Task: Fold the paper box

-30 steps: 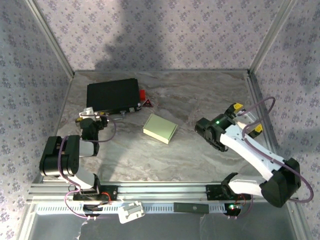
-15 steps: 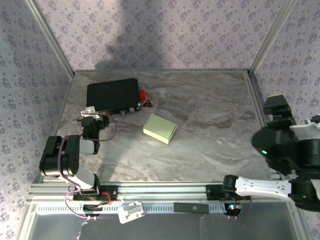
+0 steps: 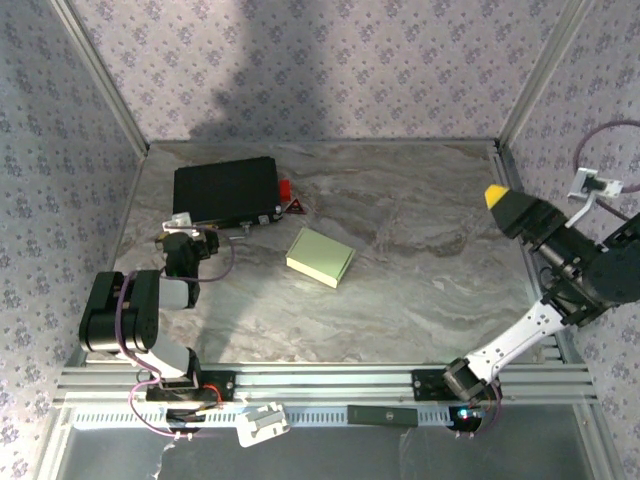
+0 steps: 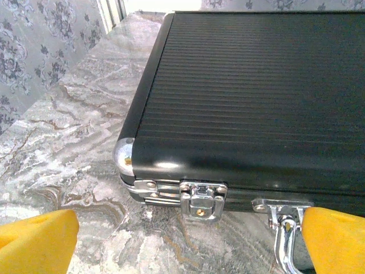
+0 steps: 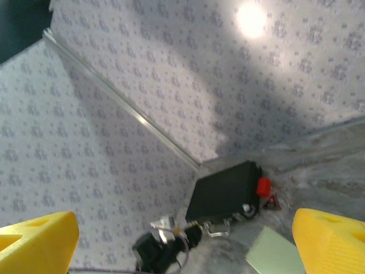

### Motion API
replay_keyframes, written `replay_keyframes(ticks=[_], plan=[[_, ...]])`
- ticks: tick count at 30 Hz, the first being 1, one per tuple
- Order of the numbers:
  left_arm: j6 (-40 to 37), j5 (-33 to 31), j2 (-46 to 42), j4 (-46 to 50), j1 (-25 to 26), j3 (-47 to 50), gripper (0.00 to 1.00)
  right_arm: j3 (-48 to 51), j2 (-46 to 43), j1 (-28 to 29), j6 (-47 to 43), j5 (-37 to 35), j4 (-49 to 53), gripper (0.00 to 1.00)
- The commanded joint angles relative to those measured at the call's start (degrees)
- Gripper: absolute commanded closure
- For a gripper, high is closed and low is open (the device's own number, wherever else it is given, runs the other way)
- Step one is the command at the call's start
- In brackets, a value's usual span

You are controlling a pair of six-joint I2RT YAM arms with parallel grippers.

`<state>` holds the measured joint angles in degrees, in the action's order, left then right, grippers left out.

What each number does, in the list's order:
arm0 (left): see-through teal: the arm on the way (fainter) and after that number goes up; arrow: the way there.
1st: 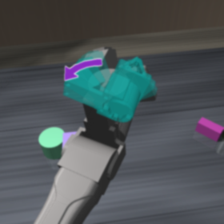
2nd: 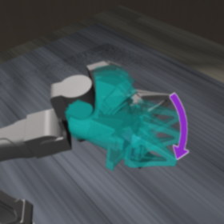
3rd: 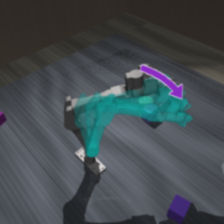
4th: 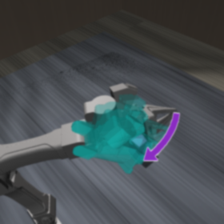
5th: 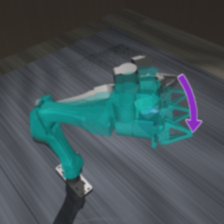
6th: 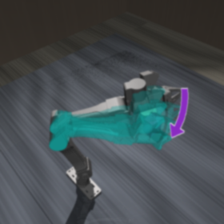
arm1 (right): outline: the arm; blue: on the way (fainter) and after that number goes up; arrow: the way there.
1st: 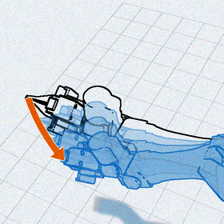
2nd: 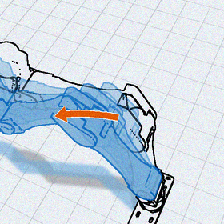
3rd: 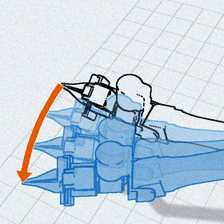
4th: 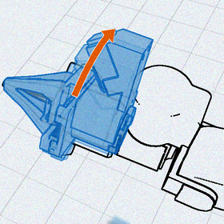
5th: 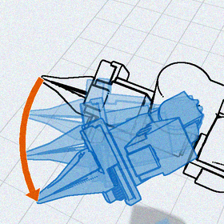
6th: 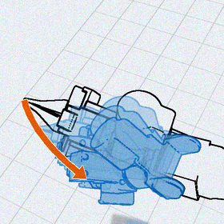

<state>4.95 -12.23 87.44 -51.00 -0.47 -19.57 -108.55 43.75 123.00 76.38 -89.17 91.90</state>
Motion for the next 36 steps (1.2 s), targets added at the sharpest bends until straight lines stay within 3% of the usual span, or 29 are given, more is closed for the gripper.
replay_keyframes(ticks=[1,9,13,18,21,22,23,24,25,26,28,30,32,33,34,35,36], plan=[[-1.8,-1.1,0.4,2.0,1.4,-2.9,0.00,-5.6,8.4,-1.7,-4.1,-8.3,10.6,0.02],[-1.8,-0.6,0.5,2.1,1.4,-3.0,0.00,-7.8,12.5,-4.7,-6.1,-8.2,8.8,0.02],[-1.9,-0.6,0.5,2.1,1.4,-3.0,0.00,-8.2,14.1,-6.7,-2.5,-8.3,10.5,0.02],[-1.9,-0.6,0.5,2.1,1.3,-3.0,0.00,-4.0,12.6,-8.7,-2.0,-8.1,9.2,0.02],[-1.8,-0.6,0.5,2.2,1.4,-3.0,0.00,2.3,10.6,-14.1,-1.8,-7.8,5.7,0.02],[-1.9,-0.6,0.5,2.1,1.3,-3.0,0.00,5.7,9.1,-18.7,-3.0,-6.3,1.1,0.02],[-1.9,-0.6,0.5,2.1,1.3,-3.0,0.00,11.5,6.1,-26.1,-12.2,-1.4,-11.6,0.02],[-1.9,-0.6,0.5,2.2,1.3,-3.0,0.00,19.2,2.4,-35.0,-32.2,7.2,-31.1,0.02],[-1.8,-0.6,0.5,2.1,1.3,-3.0,0.00,27.6,-0.9,-44.3,-51.2,21.4,-52.9,0.02],[-1.9,-0.6,0.5,2.2,1.4,-3.0,0.00,34.7,-3.4,-51.0,-56.4,32.7,-66.0,0.02],[-1.9,-0.5,0.4,2.3,1.4,-3.0,0.00,36.5,-0.7,-55.9,-57.2,39.4,-71.3,0.02],[-1.9,-0.5,0.5,2.2,1.4,-3.0,0.00,27.2,4.9,-60.9,-56.5,42.7,-61.3,0.01],[-1.9,-0.4,0.5,2.2,1.4,-3.0,0.00,22.8,8.7,-74.2,-55.6,57.0,-57.8,0.01],[-1.8,-0.4,0.5,2.2,1.4,-3.0,0.00,23.9,9.4,-82.2,-56.5,65.0,-59.8,0.01],[-1.8,-0.4,0.5,2.2,1.4,-3.0,0.00,26.2,9.9,-86.7,-57.2,69.8,-60.9,0.01],[-1.8,-0.4,0.5,2.2,1.3,-3.0,0.00,28.7,10.8,-88.4,-59.4,69.7,-61.5,0.01],[-1.9,-0.3,0.5,2.2,1.3,-3.0,0.00,31.3,12.1,-88.4,-64.0,64.5,-63.2,0.01]])
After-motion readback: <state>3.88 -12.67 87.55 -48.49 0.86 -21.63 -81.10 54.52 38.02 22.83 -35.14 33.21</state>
